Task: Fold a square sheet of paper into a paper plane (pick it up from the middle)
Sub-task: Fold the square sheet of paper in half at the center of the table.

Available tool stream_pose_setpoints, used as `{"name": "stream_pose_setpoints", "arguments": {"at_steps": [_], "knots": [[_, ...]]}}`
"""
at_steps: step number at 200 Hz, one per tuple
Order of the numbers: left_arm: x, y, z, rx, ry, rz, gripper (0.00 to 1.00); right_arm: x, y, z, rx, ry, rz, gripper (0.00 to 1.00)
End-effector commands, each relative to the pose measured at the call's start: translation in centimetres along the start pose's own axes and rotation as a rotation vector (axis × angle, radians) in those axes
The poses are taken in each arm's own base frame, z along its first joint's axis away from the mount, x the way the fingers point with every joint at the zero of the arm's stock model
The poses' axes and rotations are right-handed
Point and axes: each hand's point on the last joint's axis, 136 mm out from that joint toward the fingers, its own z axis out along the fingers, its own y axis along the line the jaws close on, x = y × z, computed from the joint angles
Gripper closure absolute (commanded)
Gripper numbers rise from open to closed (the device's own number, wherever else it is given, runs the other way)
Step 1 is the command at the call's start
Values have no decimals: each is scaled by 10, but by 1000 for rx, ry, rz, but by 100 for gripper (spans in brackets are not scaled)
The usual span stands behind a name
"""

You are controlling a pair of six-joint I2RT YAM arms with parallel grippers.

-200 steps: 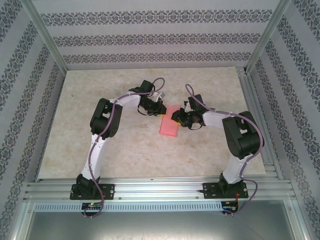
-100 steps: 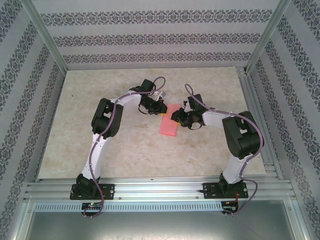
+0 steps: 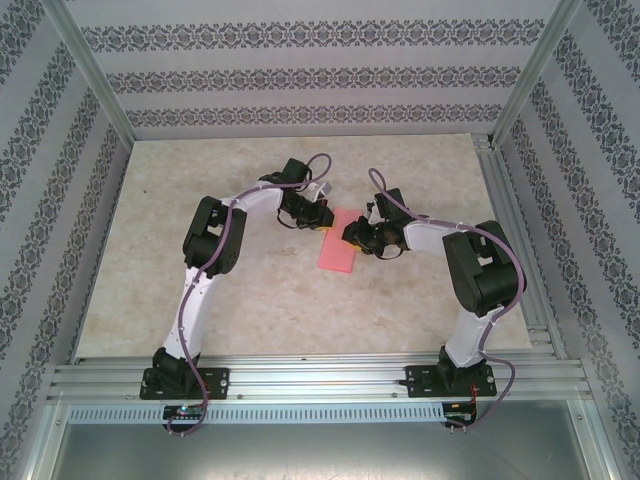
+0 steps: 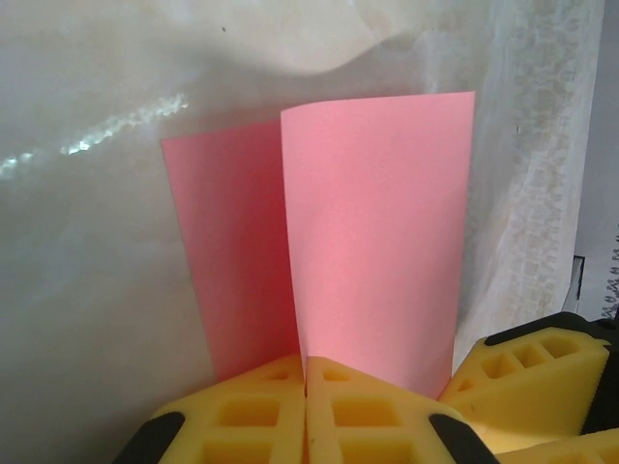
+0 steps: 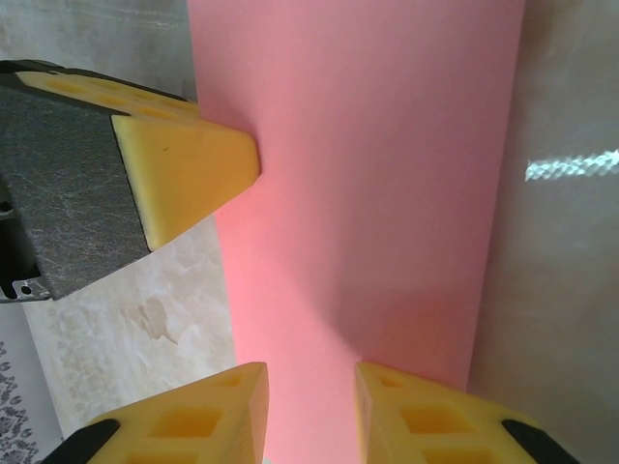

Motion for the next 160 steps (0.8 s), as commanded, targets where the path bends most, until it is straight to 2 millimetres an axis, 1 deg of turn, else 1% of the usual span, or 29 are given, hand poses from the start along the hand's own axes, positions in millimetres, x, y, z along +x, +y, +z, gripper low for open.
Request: {"name": "stream_pose_setpoints", "arguments": {"at_steps": [1,18,38,73,112,134,160], "knots": [[-4,7,-6,-43,-25,2,90,-3,-1,4,28,-4,-28,71],[-4,8,-5,-43,-24,-2,90,-2,-4,6,40,3,-22,71],[1,11,-5,-56,-20,-13,90,0,-11,9,64,11,-17,71],[2,11,-6,-59,-20,-19,94,0,-10,9,64,11,-21,71],[2,11,-9,-71,-24,-21,94,1,-9,9,61,21,-23,70],[3,12,-8,-70,-21,-21,94,-1,-1,4,37,13,-36,70],[5,11,-8,-68,-17,-21,94,-5,22,-10,-26,-9,-64,70]]}}
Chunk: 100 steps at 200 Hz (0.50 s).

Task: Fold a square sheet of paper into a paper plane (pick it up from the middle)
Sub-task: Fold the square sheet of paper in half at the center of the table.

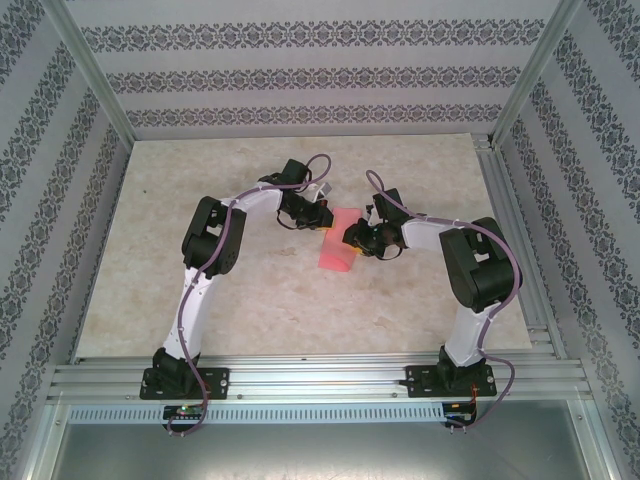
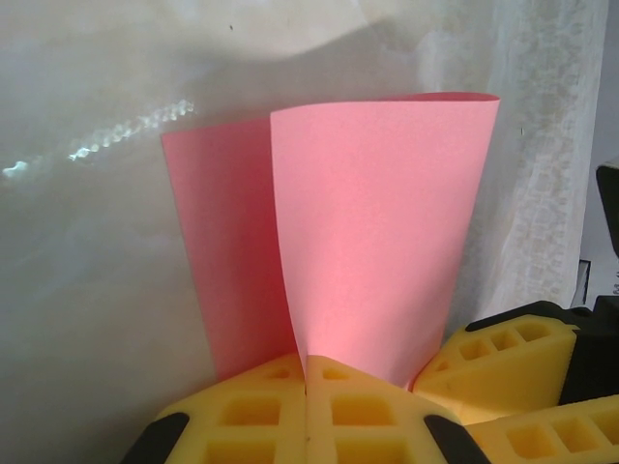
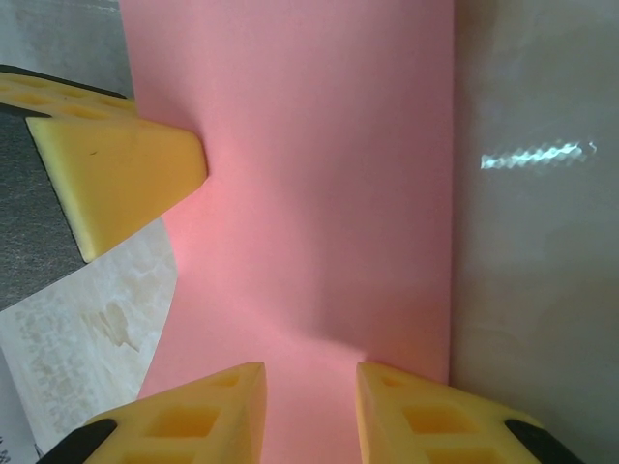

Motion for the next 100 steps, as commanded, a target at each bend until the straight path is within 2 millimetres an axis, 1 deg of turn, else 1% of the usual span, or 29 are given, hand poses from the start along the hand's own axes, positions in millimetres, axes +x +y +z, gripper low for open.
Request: {"name": "stream_pose_setpoints", "arguments": {"at_steps": [1,11,26,46,100], "knots": [[4,9,-8,-60,-5,-21,94,-6,32,-18,-71,-33,-61,70],[4,10,-8,-58,-4,-24,94,-6,38,-24,-90,-40,-74,70],[5,9,-8,-57,-3,-23,94,-5,43,-30,-103,-44,-84,70],[6,9,-8,-51,-2,-25,94,-1,47,-32,-122,-34,-88,70],[7,8,-7,-47,-5,-29,94,14,37,-16,-121,21,-65,71]]}}
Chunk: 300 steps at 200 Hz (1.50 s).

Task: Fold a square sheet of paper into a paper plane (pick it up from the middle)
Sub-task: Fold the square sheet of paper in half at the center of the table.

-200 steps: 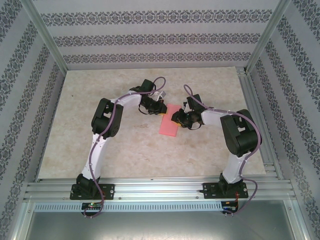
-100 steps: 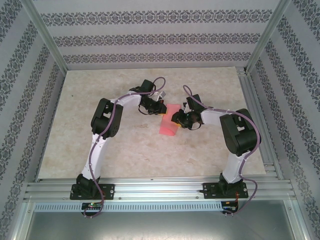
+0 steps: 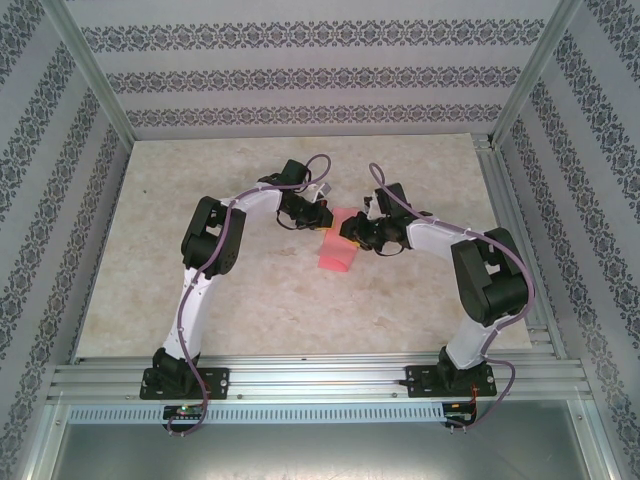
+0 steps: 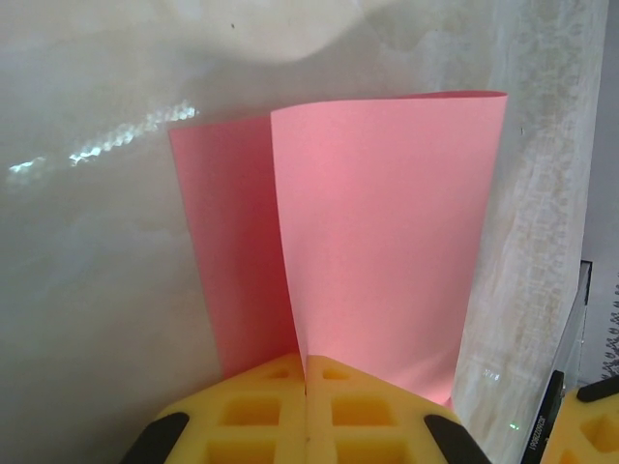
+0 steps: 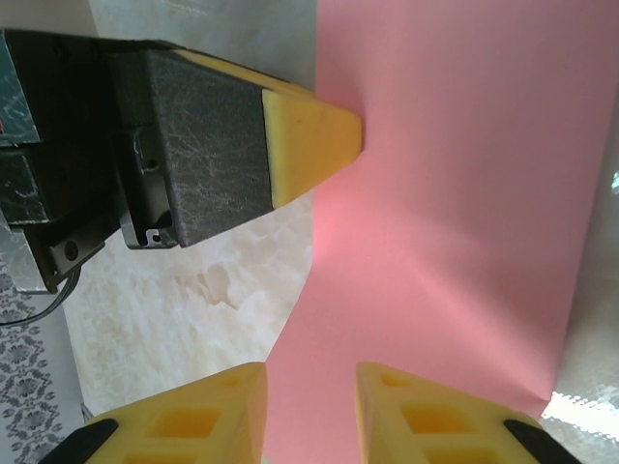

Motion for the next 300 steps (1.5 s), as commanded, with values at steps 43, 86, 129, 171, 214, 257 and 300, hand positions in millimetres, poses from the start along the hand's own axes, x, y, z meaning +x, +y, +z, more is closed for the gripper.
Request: {"name": "stream_pose_setpoints", "arguments": {"at_steps": [43,86,129,171,214,257,300], "knots": [[7,7,-8,-46,-3,-35,94,19,-24,16,46,60,24,71],[7,9,-5,-34,0,-44,94,20,-43,22,121,68,30,72],[11,13,-2,-42,10,-52,94,21,-45,19,151,66,21,71],[11,12,-1,-43,12,-49,93,17,-11,1,56,31,-26,71],[11,11,-2,-43,12,-46,93,33,-5,6,-28,71,-6,71],[11,11,-1,-43,14,-47,94,51,-38,23,44,116,40,71],[14,13,-1,-45,24,-46,93,58,-56,27,108,139,48,71]]}}
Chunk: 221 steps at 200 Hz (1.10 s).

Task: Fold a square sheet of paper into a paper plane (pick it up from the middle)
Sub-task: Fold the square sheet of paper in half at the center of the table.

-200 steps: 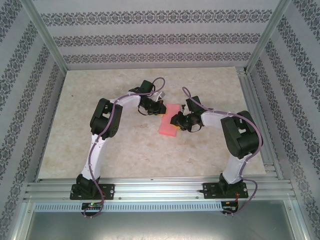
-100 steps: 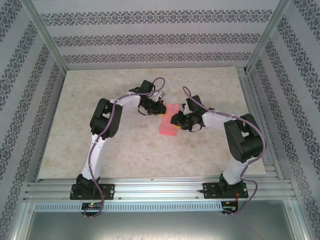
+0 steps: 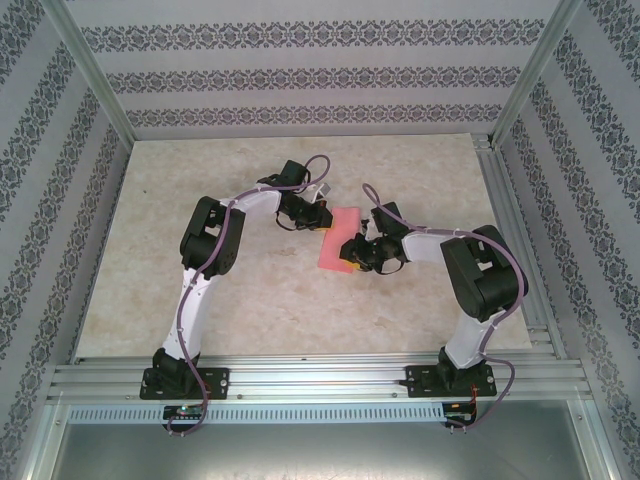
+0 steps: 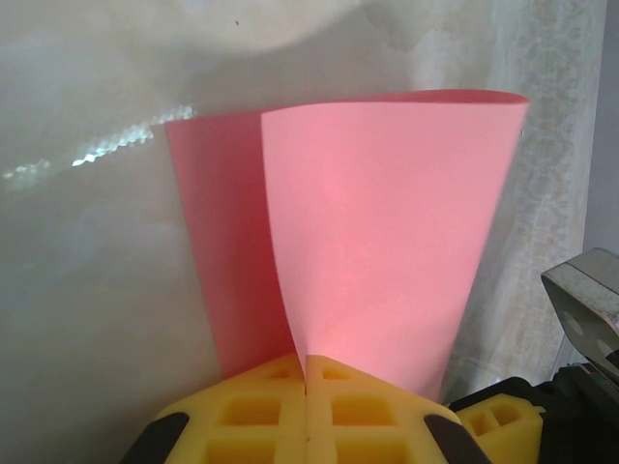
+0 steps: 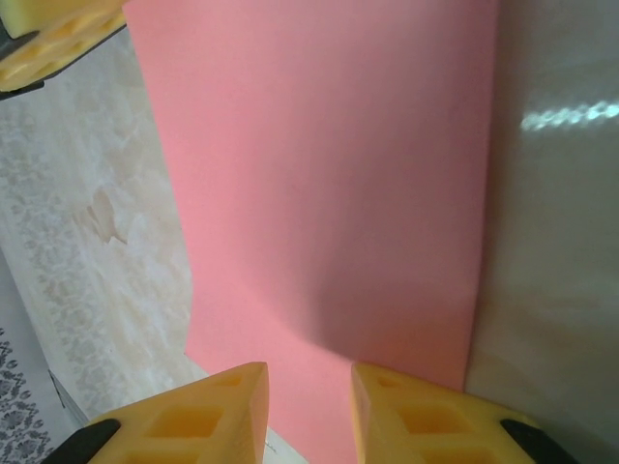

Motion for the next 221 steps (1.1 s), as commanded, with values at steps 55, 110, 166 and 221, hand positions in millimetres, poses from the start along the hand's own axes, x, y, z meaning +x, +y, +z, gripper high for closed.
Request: {"name": "stream_pose_setpoints", "arguments": {"at_steps": [55,110,166,221], "knots": [[14,10,-2,-45,32,-42,93,-1,26,-21,-21,-34,-66,70],[10,7,-3,-38,27,-39,94,13,14,-9,-15,1,-43,70],[12,8,-2,-40,33,-42,94,31,-17,14,13,51,17,71],[13,9,-2,-43,36,-42,94,8,17,-27,25,-44,-75,70]]}}
